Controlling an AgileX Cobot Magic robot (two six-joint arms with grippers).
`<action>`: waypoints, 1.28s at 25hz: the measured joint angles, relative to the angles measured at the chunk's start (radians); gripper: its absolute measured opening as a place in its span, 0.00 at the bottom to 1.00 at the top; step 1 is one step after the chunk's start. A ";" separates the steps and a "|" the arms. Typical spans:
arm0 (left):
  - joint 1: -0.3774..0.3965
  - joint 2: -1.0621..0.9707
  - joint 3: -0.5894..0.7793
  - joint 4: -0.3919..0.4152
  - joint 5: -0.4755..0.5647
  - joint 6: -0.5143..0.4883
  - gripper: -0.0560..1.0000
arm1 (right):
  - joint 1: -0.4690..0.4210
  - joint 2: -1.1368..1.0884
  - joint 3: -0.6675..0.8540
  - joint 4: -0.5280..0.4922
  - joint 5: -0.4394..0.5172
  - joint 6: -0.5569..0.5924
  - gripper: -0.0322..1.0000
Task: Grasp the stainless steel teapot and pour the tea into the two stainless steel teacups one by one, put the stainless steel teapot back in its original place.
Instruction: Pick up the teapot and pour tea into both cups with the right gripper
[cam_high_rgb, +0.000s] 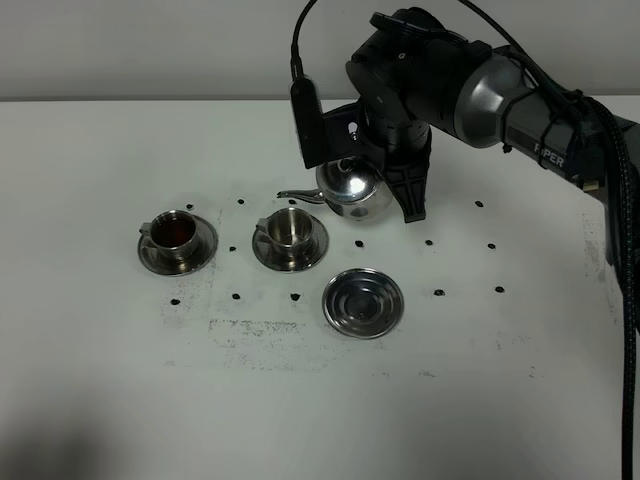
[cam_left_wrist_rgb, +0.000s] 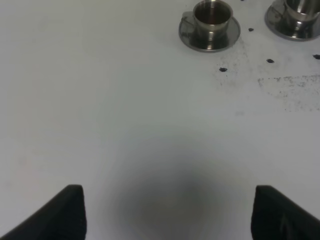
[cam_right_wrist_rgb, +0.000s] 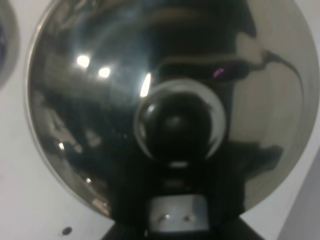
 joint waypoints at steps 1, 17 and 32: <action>0.000 0.000 0.000 0.000 0.000 0.000 0.68 | 0.000 0.000 0.000 -0.007 0.000 0.007 0.20; 0.000 0.000 0.000 0.000 0.000 0.000 0.68 | 0.022 0.000 0.060 -0.077 -0.009 0.042 0.20; 0.000 0.000 0.000 0.000 0.000 0.001 0.68 | 0.060 0.041 0.068 -0.180 -0.008 0.114 0.20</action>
